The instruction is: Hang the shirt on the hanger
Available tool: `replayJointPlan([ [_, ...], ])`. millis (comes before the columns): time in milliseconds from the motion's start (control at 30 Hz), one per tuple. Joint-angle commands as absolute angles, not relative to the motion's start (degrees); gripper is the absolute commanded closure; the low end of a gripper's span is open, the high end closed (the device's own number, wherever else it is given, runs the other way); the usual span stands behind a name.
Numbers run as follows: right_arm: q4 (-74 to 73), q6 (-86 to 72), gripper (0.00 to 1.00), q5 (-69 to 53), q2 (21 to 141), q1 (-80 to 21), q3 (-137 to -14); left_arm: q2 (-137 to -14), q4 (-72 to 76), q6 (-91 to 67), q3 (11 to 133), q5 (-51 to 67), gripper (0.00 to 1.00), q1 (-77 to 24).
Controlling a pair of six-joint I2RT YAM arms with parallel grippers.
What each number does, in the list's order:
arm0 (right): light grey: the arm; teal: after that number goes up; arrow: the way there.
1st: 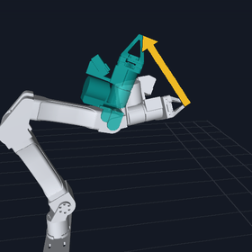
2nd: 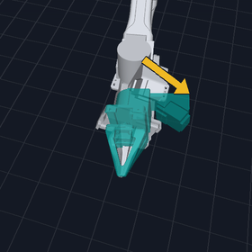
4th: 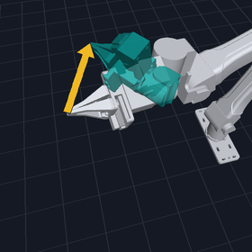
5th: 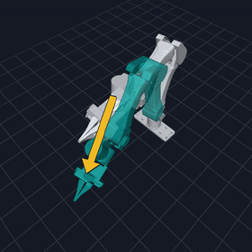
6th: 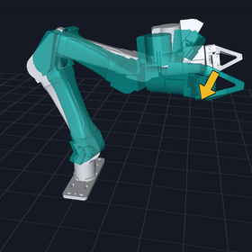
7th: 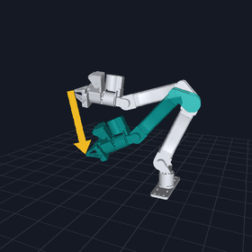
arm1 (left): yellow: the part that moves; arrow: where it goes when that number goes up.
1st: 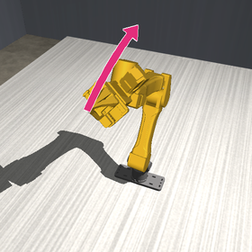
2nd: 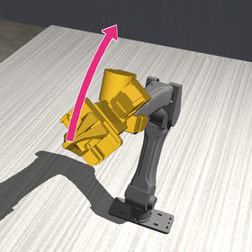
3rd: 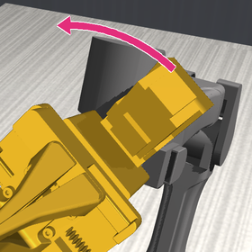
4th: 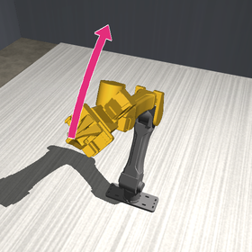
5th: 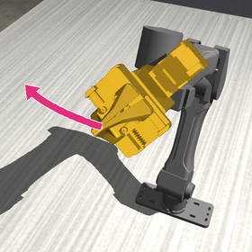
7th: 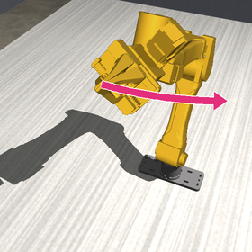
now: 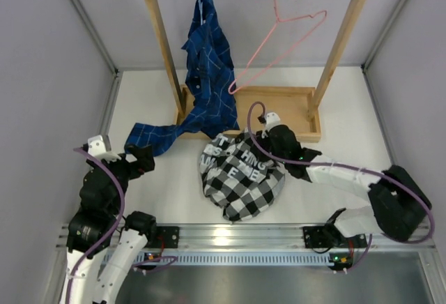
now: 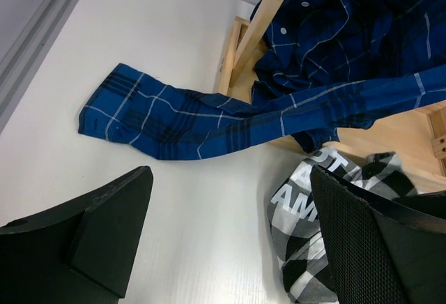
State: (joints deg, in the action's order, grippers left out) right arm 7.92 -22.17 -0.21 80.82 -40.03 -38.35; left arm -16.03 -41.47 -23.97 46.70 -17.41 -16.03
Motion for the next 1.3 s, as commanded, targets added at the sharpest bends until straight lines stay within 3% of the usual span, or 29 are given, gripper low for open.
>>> replayJointPlan([
  [0,12.22,-16.54,1.0,9.3,68.51,-45.6,-40.52,-16.79,-39.2,-23.73,47.11,-15.83,0.02,-16.26],
  [100,9.77,-9.34,1.0,11.51,59.37,-52.28,-40.95,-17.75,-38.41,-22.24,49.3,-11.36,0.02,-16.26],
  [267,0.98,3.04,1.0,10.81,51.69,-68.76,-44.38,-22.05,-29.9,-29.16,49.76,12.8,0.02,-16.26],
  [367,-2.9,0.19,1.0,14.49,53.6,-79.31,-42.21,-23.99,-20.94,-36.19,42.84,23.09,0.02,-16.26],
  [500,4.56,-10.79,0.99,28.24,63.96,-95.07,-35.87,-23.66,-17.49,-40.08,35.0,25.67,0.02,-16.26],
  [533,5.44,-15.94,0.95,30.21,66.33,-97.19,-35.6,-22.42,-17.58,-40.17,34.02,25.4,0.02,-16.35],
  [567,6.06,-18.52,0.69,31.71,68.71,-100.25,-35.42,-21.19,-17.67,-40.34,33.23,24.97,0.02,-16.26],
  [633,5.02,-23.87,0.66,36.45,72.33,-102.73,-35.77,-18.04,-19.06,-40.43,33.39,24.0,0.02,-16.26],
  [667,2.23,-25.56,0.53,38.39,71.64,-104.4,-36.12,-17.41,-22.9,-40.17,34.36,21.21,0.02,-16.35],
  [700,0.98,-26.71,0.45,40.41,70.24,-104.76,-36.21,-17.05,-25.29,-38.25,35.67,19.44,0.02,-16.26],
  [800,-0.43,-27.77,0.35,38.77,62.25,-105.12,-35.95,-16.7,-34.43,-32.55,42.26,10.16,0.02,-16.26],
  [900,-5.87,-30.31,0.01,41.29,55.39,-104.59,-38.22,-16.09,-37.79,-29.1,46.23,5.37,0.02,-16.26],
  [1067,-21.7,-44.1,0.01,43.69,44.42,-96.89,-40.09,-15.82,-37.44,-29.09,45.36,8.26,0.02,-16.26],
  [1267,-19.36,-45.27,0.02,27.78,43.85,-79.12,-34.64,-15.73,-36.91,-29.53,45.09,8.09,0.02,-16.17],
])
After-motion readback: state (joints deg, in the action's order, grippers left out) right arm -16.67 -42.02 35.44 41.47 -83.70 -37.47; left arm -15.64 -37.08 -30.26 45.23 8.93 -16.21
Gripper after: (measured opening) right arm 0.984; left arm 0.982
